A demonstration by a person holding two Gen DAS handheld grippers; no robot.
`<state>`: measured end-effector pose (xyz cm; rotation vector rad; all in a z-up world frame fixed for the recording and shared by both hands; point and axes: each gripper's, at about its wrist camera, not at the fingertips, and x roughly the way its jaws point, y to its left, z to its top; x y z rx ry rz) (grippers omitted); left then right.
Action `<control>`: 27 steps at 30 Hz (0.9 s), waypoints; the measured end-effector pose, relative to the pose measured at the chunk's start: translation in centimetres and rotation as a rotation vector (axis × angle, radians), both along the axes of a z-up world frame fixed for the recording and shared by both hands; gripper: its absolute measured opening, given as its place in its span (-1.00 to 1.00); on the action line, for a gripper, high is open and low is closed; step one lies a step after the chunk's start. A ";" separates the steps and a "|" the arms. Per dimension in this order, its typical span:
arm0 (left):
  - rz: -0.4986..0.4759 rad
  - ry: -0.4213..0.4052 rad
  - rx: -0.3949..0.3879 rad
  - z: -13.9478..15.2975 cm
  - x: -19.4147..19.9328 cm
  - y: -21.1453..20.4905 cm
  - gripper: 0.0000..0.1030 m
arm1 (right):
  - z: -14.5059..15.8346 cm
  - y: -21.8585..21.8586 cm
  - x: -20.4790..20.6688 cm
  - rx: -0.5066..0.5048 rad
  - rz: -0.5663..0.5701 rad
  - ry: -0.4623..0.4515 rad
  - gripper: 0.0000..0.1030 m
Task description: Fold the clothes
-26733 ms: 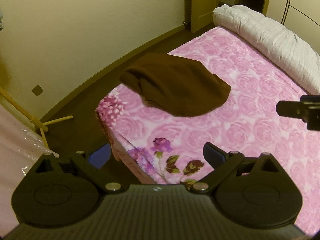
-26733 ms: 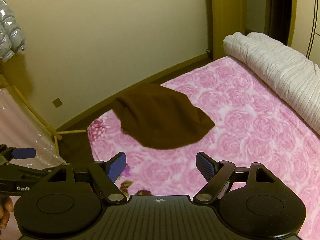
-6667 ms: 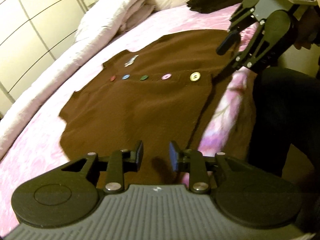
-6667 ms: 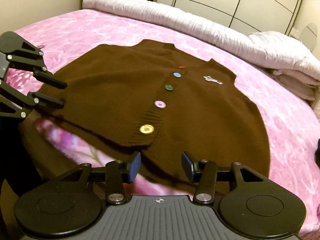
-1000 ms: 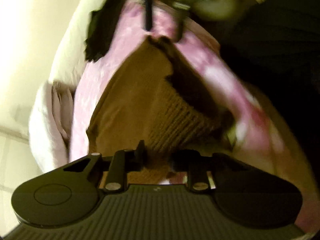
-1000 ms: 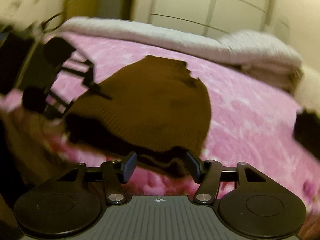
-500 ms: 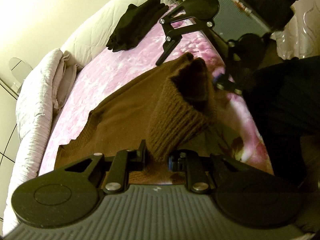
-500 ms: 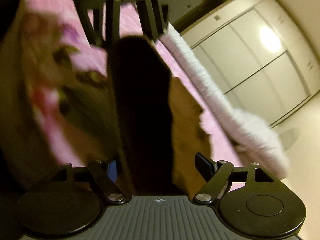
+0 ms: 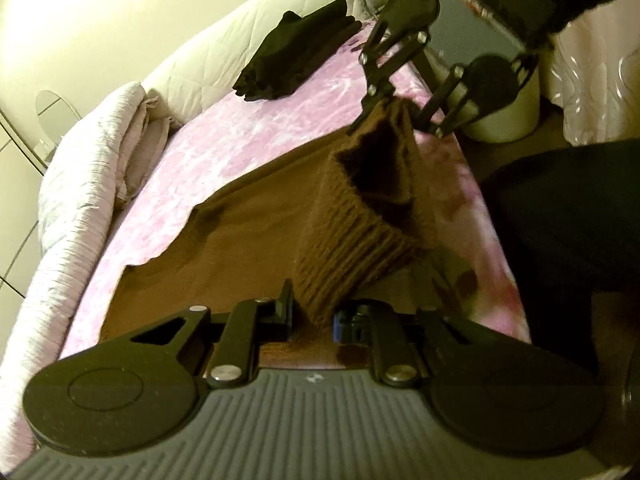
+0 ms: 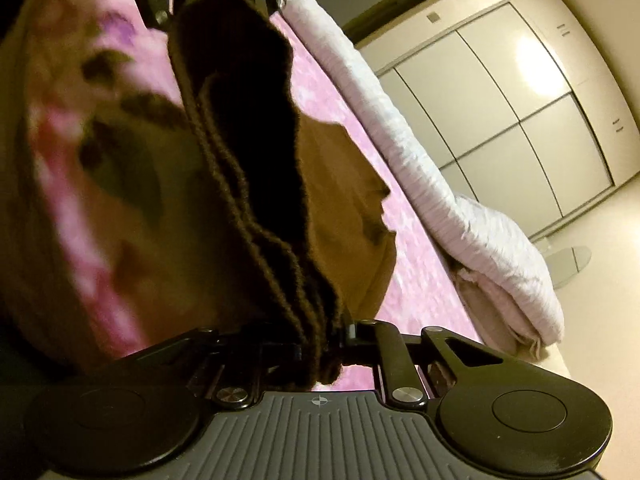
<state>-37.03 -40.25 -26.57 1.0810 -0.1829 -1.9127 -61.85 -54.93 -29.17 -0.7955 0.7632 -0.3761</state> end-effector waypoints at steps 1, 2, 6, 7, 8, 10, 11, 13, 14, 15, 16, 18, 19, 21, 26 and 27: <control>0.005 -0.004 -0.002 0.2 0.2 0.8 -0.75 | 0.4 0.8 -0.2 0.005 0.016 0.004 -0.74; 0.014 -0.003 -0.001 0.3 0.5 1.9 -0.75 | 0.7 1.7 -0.6 0.011 0.032 0.010 -0.74; 0.076 0.018 0.028 -0.1 1.3 5.7 -0.76 | 1.0 5.4 -1.3 0.043 0.098 0.048 -0.74; 0.094 0.020 0.041 -0.5 1.3 6.5 -0.75 | 0.8 6.0 -1.2 0.058 0.107 0.060 -0.74; 0.108 0.019 0.054 -1.0 1.3 7.3 -0.74 | 0.5 6.4 -1.1 0.067 0.105 0.069 -0.72; 0.129 0.021 0.079 -1.6 1.3 8.9 -0.70 | -0.1 7.0 -0.8 0.061 0.089 0.097 -0.62; 0.141 0.034 0.080 -1.5 1.4 9.7 -0.69 | -0.1 7.2 -0.9 0.055 0.081 0.114 -0.53; 0.166 0.061 0.081 -1.3 1.6 11.2 -0.69 | 0.2 7.9 -1.3 0.071 0.066 0.129 -0.42; 0.179 0.076 0.081 -1.1 1.8 12.0 -0.67 | 0.5 8.2 -1.4 0.096 0.055 0.122 -0.40; 0.193 0.091 0.076 -0.9 1.8 12.5 -0.64 | 0.7 8.5 -1.7 0.127 0.041 0.115 -0.39; 0.202 0.103 0.066 -0.6 1.6 12.9 -0.56 | 1.1 8.9 -2.1 0.160 0.022 0.104 -0.38; 0.195 0.116 0.039 -0.4 0.9 13.5 -0.37 | 1.9 9.9 -3.4 0.231 -0.015 0.062 -0.37; 0.187 0.118 0.025 -0.4 0.3 13.5 -0.33 | 2.3 10.5 -4.1 0.267 -0.033 0.040 -0.37; 0.167 0.109 -0.001 -0.8 -1.1 12.9 -0.27 | 3.3 11.0 -4.2 0.350 -0.060 -0.016 -0.36; 0.196 0.011 -0.012 -2.5 -4.1 9.5 -0.69 | 4.7 11.2 -2.7 0.485 -0.088 -0.118 -0.32; 0.211 0.028 -0.004 -2.2 -3.9 9.1 -0.77 | 5.0 11.1 -2.3 0.522 -0.086 -0.136 -0.32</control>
